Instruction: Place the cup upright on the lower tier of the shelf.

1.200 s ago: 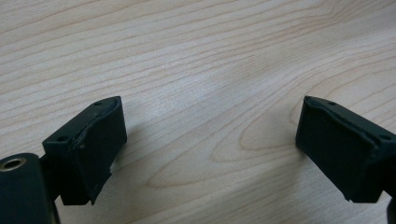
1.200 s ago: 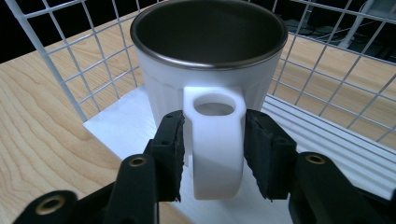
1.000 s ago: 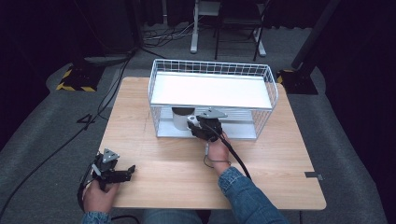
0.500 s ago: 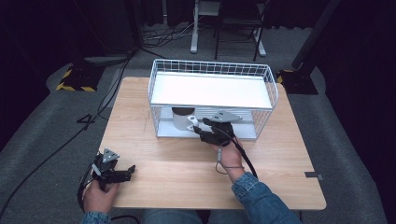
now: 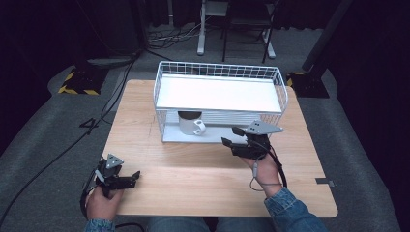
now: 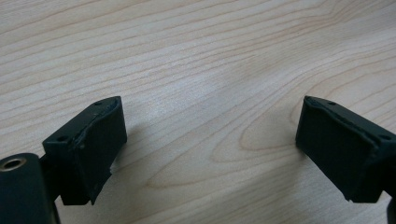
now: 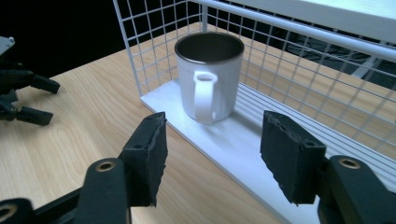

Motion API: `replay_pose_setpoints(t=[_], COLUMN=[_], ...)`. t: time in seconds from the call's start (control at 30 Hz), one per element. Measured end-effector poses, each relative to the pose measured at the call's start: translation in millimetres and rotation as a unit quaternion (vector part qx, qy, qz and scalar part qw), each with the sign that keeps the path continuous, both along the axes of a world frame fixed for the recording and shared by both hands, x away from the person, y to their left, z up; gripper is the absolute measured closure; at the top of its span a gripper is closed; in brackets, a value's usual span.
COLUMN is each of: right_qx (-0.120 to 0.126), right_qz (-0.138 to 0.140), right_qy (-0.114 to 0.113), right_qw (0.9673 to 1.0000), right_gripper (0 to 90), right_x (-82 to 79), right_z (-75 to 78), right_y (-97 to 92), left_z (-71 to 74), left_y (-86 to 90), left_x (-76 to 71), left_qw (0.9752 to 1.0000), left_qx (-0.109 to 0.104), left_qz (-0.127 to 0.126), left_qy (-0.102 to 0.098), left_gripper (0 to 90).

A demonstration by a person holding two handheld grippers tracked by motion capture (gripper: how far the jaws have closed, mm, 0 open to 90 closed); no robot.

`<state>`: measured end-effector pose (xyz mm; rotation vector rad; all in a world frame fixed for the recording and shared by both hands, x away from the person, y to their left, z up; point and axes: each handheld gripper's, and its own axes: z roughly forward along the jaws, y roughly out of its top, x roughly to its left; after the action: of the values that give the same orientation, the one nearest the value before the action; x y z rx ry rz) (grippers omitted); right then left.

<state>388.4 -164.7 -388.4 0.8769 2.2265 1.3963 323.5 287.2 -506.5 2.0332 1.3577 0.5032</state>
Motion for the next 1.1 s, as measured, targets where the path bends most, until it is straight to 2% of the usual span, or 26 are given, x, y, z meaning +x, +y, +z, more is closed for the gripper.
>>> replay_pose_setpoints(t=[0.2, 0.27, 0.4, 0.7, 0.9, 1.03, 1.1], right_qx=[-0.014, -0.013, -0.013, -0.009, -0.01, -0.028, -0.028], right_qz=[-0.001, -0.004, -0.011, -0.022, -0.043, -0.063, -0.068], right_qy=[0.001, -0.006, 0.004, 0.023, 0.044, 0.057, 0.059], right_qw=[0.9999, 0.9999, 0.9998, 0.9995, 0.9981, 0.996, 0.9955], right_gripper=[38.1, 37.8, 36.1, 23.3, 18.5, 16.1, 15.8], right_x=[-9.6, -14.4, -19.7, -27.2, -30.0, -33.0, -33.5], right_z=[4.0, 3.2, -0.4, -7.7, -19.8, -33.4, -35.4], right_y=[-17.9, -26.7, -42.9, -74.8, -95.5, -111.0, -113.1], left_z=[0.0, 0.0, 0.1, 0.1, 0.1, 0.1, 0.1], left_y=[0.0, -0.1, 0.0, -0.2, -0.2, -0.2, -0.3], left_x=[0.5, 0.7, 1.4, 2.0, 2.0, 2.0, 2.0], left_qw=[1.0, 1.0, 1.0, 1.0, 1.0, 1.0, 1.0], left_qx=[0.0, 0.0, 0.0, 0.001, 0.001, 0.001, 0.001], left_qz=[0.0, 0.001, -0.001, -0.001, 0.0, -0.001, 0.0], left_qy=[0.001, 0.001, 0.0, 0.0, 0.0, 0.0, 0.001], left_gripper=[9.0, 9.0, 9.0, 9.0, 9.0, 9.0, 9.0])
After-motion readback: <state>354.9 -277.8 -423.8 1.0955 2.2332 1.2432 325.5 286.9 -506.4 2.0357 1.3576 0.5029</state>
